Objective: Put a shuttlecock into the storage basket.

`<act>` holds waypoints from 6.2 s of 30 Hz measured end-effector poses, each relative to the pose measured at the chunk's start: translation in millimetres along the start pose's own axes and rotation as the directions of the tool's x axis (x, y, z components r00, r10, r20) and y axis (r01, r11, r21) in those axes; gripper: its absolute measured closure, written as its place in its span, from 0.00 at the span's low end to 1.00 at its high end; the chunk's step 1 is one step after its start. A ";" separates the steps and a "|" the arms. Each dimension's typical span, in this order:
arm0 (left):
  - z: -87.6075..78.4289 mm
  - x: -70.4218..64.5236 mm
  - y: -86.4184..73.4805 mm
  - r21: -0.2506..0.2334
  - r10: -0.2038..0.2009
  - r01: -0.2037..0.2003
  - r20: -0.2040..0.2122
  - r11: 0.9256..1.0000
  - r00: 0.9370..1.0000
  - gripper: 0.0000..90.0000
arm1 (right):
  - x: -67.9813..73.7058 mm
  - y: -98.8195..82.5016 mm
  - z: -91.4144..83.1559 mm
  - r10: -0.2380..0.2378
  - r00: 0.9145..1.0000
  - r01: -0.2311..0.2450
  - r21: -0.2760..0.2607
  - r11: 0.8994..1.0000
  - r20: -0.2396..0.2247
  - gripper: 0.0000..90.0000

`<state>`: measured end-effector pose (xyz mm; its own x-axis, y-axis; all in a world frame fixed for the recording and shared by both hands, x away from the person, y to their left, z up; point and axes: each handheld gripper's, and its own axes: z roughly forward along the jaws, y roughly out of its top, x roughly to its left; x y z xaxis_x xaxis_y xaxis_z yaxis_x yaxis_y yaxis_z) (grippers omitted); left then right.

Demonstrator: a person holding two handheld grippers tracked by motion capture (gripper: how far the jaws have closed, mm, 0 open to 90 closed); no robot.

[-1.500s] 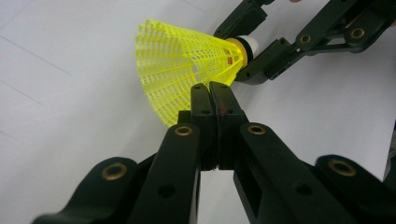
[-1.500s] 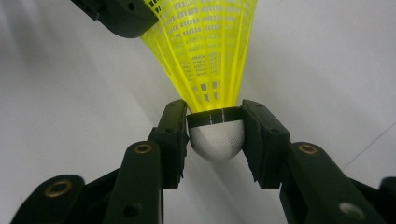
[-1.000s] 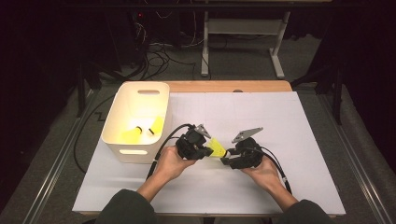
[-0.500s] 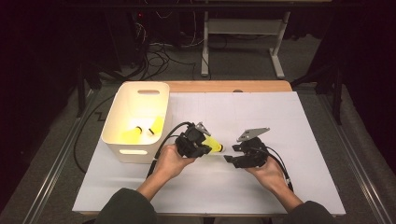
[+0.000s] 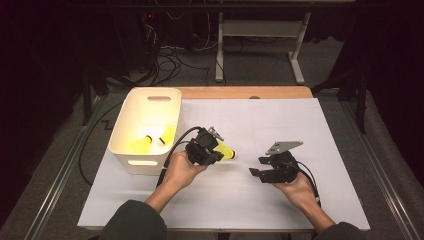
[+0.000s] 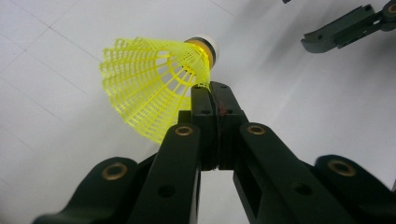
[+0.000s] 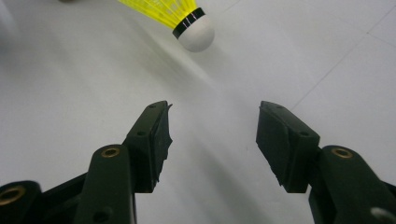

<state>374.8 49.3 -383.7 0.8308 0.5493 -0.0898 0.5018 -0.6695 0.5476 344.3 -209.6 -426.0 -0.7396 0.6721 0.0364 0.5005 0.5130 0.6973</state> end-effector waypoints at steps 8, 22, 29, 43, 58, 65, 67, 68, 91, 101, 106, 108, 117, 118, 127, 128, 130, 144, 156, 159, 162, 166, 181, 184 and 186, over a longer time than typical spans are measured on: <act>-2.3 0.1 3.7 0.000 -0.007 0.007 -0.011 1.000 1.000 1.00 | -9.6 -11.7 -11.1 0.044 0.999 -0.043 -0.043 0.998 0.009 0.48; -12.1 5.5 6.4 -0.014 -0.027 0.026 -0.027 1.000 0.999 1.00 | -11.4 -22.8 -27.1 0.034 0.999 -0.031 -0.087 0.996 0.032 0.46; -14.9 5.4 4.1 -0.021 -0.035 0.034 -0.031 0.999 0.999 1.00 | -13.4 -41.2 -33.6 0.058 0.997 -0.052 -0.120 0.991 0.044 0.46; -9.8 8.6 6.0 -0.002 -0.058 0.058 -0.036 0.998 0.998 1.00 | -18.9 -63.8 -52.0 0.095 0.993 -0.081 -0.180 0.980 0.069 0.42; -22.8 10.6 5.4 -0.021 -0.095 0.094 -0.057 0.995 0.994 1.00 | -24.4 -86.4 -65.0 0.160 0.985 -0.142 -0.225 0.964 0.067 0.38; -24.9 11.2 7.4 -0.030 -0.108 0.107 -0.052 0.994 0.993 1.00 | -23.7 -98.3 -70.9 0.182 0.980 -0.158 -0.247 0.956 0.076 0.35; -25.4 11.2 8.1 -0.036 -0.116 0.114 -0.049 0.993 0.992 1.00 | -23.9 -101.3 -72.4 0.187 0.979 -0.162 -0.251 0.954 0.081 0.34; -26.2 11.6 8.7 -0.035 -0.116 0.114 -0.049 0.993 0.992 1.00 | -23.4 -102.6 -73.1 0.191 0.978 -0.165 -0.251 0.954 0.083 0.34; -52.2 22.5 35.1 -0.058 -0.126 0.122 -0.072 0.991 0.989 1.00 | -18.0 -122.3 -74.0 0.216 0.971 -0.180 -0.280 0.943 0.105 0.34; -57.2 30.3 38.2 -0.068 -0.139 0.134 -0.074 0.989 0.988 1.00 | -17.3 -122.0 -72.4 0.213 0.970 -0.175 -0.276 0.945 0.114 0.34; -61.0 33.7 37.8 -0.076 -0.149 0.143 -0.079 0.987 0.986 1.00 | -17.7 -123.0 -73.5 0.218 0.969 -0.177 -0.282 0.943 0.120 0.34; -62.2 35.3 36.7 -0.077 -0.153 0.147 -0.080 0.986 0.985 1.00 | -17.8 -123.4 -73.5 0.222 0.968 -0.180 -0.284 0.942 0.121 0.34; -67.6 41.9 36.2 -0.089 -0.161 0.153 -0.081 0.984 0.984 1.00 | -17.3 -123.3 -72.8 0.214 0.969 -0.173 -0.280 0.944 0.125 0.34; -68.1 42.7 36.4 -0.086 -0.161 0.154 -0.080 0.984 0.984 1.00 | -17.3 -123.3 -72.7 0.214 0.969 -0.173 -0.280 0.944 0.125 0.34; -75.0 45.6 40.4 -0.086 -0.167 0.160 -0.091 0.983 0.982 1.00 | -17.3 -123.8 -73.3 0.213 0.969 -0.171 -0.284 0.944 0.123 0.34; -76.1 46.2 40.3 -0.089 -0.167 0.159 -0.092 0.983 0.982 0.99 | -17.2 -123.8 -73.1 0.214 0.969 -0.173 -0.281 0.944 0.122 0.34; -77.8 47.7 40.0 -0.089 -0.170 0.162 -0.090 0.983 0.981 0.99 | -17.4 -123.8 -73.1 0.215 0.969 -0.174 -0.281 0.944 0.121 0.34; -84.7 53.8 38.9 -0.082 -0.181 0.174 -0.085 0.981 0.980 0.99 | -16.7 -123.8 -73.4 0.211 0.969 -0.170 -0.281 0.944 0.124 0.34; -97.4 58.0 31.2 -0.095 -0.207 0.197 -0.108 0.976 0.972 0.99 | -17.0 -123.7 -72.9 0.212 0.970 -0.171 -0.281 0.944 0.121 0.34; -103.7 59.0 29.7 -0.108 -0.210 0.199 -0.114 0.974 0.971 1.00 | -17.4 -123.9 -72.9 0.211 0.970 -0.170 -0.281 0.944 0.120 0.34; -109.3 59.7 27.1 -0.118 -0.214 0.200 -0.120 0.973 0.969 1.00 | -16.8 -123.7 -72.8 0.210 0.970 -0.170 -0.281 0.944 0.119 0.34; -110.1 63.1 20.6 -0.116 -0.227 0.214 -0.123 0.970 0.966 1.00 | -16.7 -123.4 -72.4 0.207 0.971 -0.167 -0.280 0.945 0.119 0.34; -121.3 74.7 0.5 -0.130 -0.276 0.258 -0.144 0.957 0.950 1.00 | -16.8 -123.6 -72.9 0.211 0.970 -0.171 -0.283 0.944 0.118 0.34; -123.4 77.1 -2.0 -0.134 -0.286 0.268 -0.146 0.954 0.947 1.00 | -16.4 -123.6 -73.0 0.212 0.970 -0.171 -0.283 0.944 0.120 0.34; -124.2 77.8 -3.3 -0.136 -0.290 0.271 -0.147 0.953 0.946 1.00 | -16.2 -123.6 -73.2 0.211 0.970 -0.170 -0.284 0.944 0.120 0.34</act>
<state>407.8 156.3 -289.2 0.6044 0.7874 -0.1212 0.6707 -0.4207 0.6109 261.5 -323.0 -460.4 -0.5583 0.8240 0.0964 0.4703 0.2185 0.8550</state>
